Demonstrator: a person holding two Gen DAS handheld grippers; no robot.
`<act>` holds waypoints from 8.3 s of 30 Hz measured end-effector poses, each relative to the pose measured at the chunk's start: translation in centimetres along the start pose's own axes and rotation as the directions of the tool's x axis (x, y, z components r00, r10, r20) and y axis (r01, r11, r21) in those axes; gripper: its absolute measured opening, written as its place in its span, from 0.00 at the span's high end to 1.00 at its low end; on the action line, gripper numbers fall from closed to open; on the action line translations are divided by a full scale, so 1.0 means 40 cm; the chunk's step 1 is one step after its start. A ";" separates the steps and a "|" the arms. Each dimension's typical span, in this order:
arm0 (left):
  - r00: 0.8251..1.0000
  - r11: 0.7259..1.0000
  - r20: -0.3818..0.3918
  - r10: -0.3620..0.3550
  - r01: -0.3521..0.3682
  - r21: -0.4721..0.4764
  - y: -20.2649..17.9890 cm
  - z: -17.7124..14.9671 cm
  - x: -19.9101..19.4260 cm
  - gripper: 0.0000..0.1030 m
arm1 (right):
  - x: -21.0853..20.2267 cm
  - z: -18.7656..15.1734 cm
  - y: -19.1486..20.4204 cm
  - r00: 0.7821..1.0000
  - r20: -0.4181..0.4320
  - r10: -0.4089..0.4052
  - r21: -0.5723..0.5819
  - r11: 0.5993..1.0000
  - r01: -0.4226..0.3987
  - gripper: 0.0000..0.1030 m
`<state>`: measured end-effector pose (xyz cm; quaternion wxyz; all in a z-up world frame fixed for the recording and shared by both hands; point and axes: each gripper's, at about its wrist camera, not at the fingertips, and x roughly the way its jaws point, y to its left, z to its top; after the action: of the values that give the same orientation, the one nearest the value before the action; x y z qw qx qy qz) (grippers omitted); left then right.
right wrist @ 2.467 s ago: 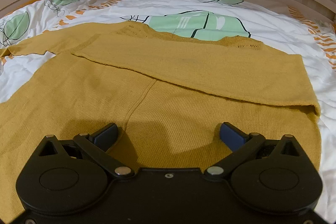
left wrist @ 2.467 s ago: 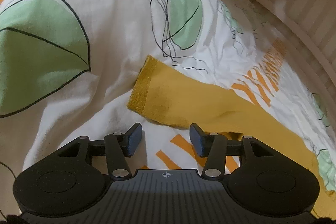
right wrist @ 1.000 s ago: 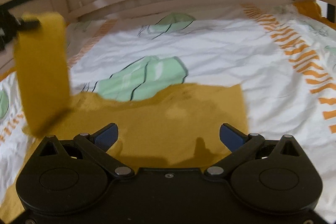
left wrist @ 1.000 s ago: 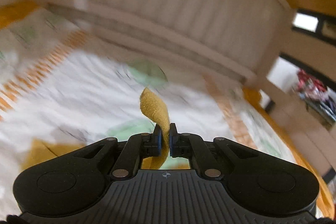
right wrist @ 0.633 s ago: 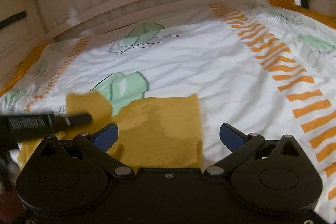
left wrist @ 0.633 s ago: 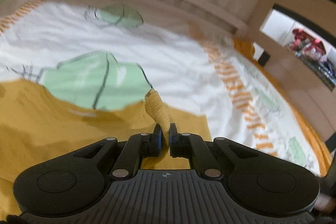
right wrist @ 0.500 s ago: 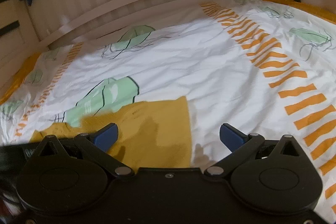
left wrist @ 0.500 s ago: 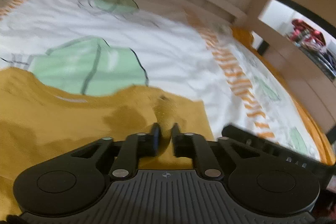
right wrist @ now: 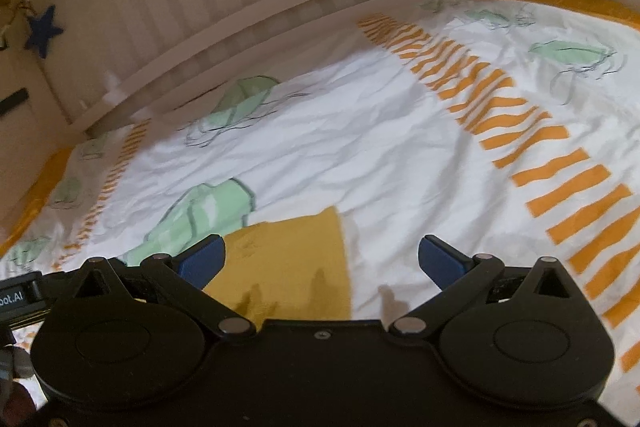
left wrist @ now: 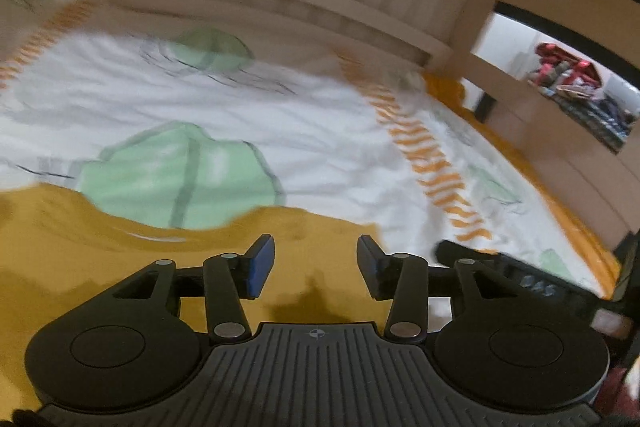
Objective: Fold small clothes
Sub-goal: 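Open the left tool to release the sleeve and withdraw, then pinch the folded sleeve cuff with the right tool and straighten it, then move both tools to the ribbed hem of the sweater, then grasp the ribbed hem with the left tool while the right tool grasps it too, then lift the hem with both tools and fold it toward the collar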
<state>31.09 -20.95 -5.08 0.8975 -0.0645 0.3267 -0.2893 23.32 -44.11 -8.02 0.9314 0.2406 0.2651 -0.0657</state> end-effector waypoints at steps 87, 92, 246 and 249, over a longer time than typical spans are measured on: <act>0.881 0.880 0.009 0.473 -0.473 0.039 0.357 -0.277 -0.130 0.47 | 0.148 -0.130 0.023 0.979 -0.139 -0.148 -0.212 0.970 0.117 0.01; 0.881 0.881 -0.003 0.473 -0.472 0.044 0.359 -0.271 -0.130 0.44 | 0.138 -0.131 0.021 0.979 -0.157 -0.130 -0.224 0.970 0.093 0.01; 0.999 0.903 0.018 -0.038 0.042 -0.427 0.477 -0.185 -0.610 0.94 | -0.349 -0.128 0.008 0.914 -0.177 0.364 0.276 0.910 -0.309 0.84; 0.998 0.910 0.059 -0.017 0.040 -0.412 0.490 -0.128 -0.570 0.94 | -0.288 -0.080 0.006 0.925 -0.128 0.359 0.282 0.907 -0.313 0.84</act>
<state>23.12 8.37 -2.52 0.8678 -0.2652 0.3550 -0.2250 12.10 -42.42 -4.28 0.8625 0.4058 0.2905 0.0841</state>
